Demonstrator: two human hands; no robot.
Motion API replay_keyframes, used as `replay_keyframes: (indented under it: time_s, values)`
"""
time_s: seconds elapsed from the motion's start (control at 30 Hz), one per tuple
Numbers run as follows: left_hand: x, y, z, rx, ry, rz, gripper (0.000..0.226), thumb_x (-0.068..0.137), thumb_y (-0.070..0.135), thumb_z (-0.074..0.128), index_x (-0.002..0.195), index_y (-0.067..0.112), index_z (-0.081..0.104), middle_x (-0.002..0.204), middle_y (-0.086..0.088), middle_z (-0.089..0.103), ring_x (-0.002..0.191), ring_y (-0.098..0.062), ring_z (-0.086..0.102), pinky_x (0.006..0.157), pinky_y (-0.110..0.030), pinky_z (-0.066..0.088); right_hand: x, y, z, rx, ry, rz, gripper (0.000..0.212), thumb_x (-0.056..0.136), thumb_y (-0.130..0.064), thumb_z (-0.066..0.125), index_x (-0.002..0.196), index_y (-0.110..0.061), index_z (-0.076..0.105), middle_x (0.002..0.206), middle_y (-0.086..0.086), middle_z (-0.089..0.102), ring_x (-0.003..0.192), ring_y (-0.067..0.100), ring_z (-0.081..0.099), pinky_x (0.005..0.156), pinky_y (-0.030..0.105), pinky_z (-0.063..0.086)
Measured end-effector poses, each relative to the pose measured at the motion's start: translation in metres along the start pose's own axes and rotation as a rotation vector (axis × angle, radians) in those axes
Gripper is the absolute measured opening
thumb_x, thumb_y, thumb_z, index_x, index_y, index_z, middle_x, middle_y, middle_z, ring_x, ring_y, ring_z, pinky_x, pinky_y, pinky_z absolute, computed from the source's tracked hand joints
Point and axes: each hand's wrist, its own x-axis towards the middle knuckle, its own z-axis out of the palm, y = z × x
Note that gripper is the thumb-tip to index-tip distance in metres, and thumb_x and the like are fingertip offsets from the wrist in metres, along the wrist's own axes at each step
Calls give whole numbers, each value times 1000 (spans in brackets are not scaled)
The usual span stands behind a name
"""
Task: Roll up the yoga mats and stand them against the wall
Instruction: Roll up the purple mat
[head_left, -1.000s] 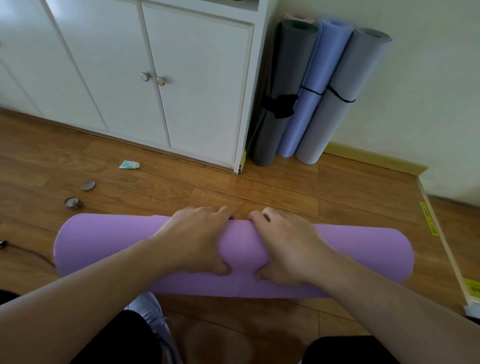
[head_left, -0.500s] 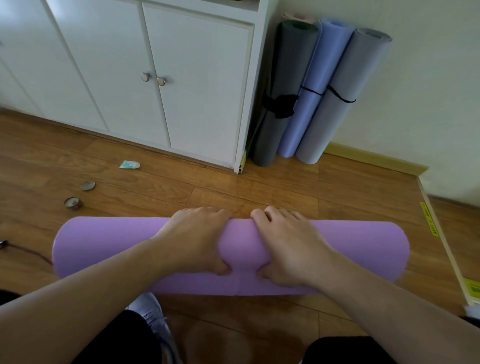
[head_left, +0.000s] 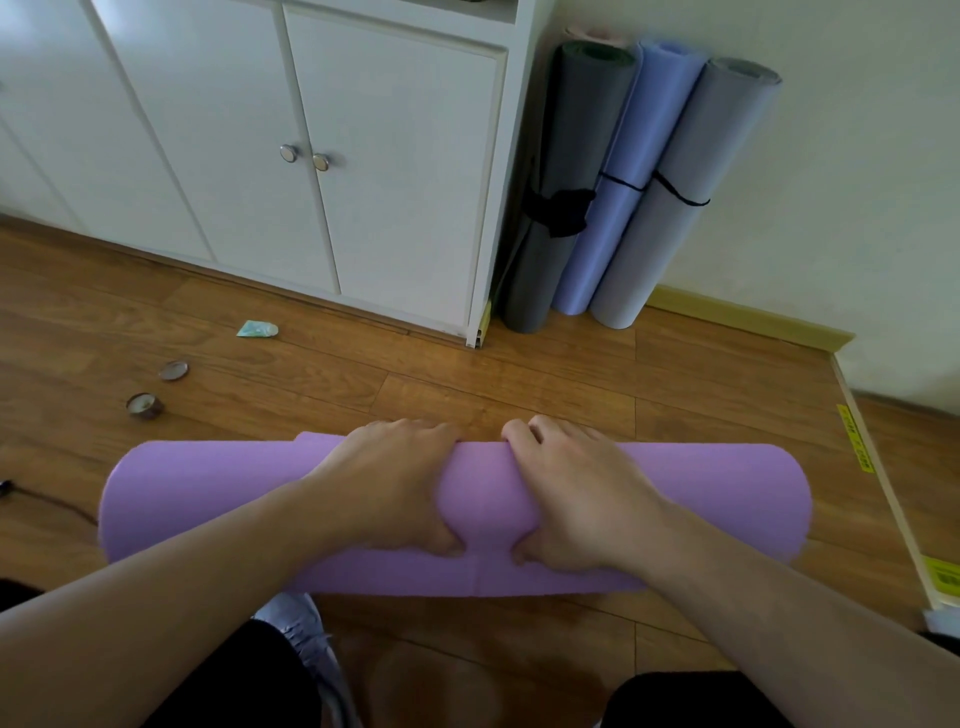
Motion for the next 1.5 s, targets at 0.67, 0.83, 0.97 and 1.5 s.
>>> replay_keyframes:
  time_s: [0.67, 0.83, 0.97, 1.5]
  values:
    - [-2, 3, 0, 94, 38, 73, 93, 57, 76, 80, 129, 30, 46, 127, 10, 54, 114, -17, 57, 94, -34, 47, 4, 4, -2, 64, 36, -5, 88, 65, -68, 86, 133, -28, 47, 125, -6, 57, 114, 20, 58, 97, 41, 51]
    - [1, 3, 5, 93, 67, 67, 88, 54, 72, 79, 126, 30, 51, 123, 12, 57, 110, -15, 60, 93, -35, 50, 2, 4, -2, 76, 23, 0, 94, 66, -71, 84, 138, -29, 41, 129, -5, 54, 119, 20, 55, 99, 39, 48]
    - [0, 0, -5, 20, 53, 17, 80, 50, 74, 75, 117, 37, 54, 114, 15, 62, 101, -13, 61, 75, -33, 48, 1, 1, 3, -11, 38, -21, 109, 64, -70, 87, 148, -25, 33, 139, -1, 45, 126, 24, 48, 109, 41, 43]
    - [-1, -1, -5, 26, 46, 16, 85, 50, 78, 75, 123, 40, 55, 115, 18, 66, 102, -11, 63, 76, -34, 51, 0, -2, 0, 4, 62, -39, 105, 66, -65, 88, 146, -24, 34, 137, -1, 43, 125, 22, 47, 108, 38, 43]
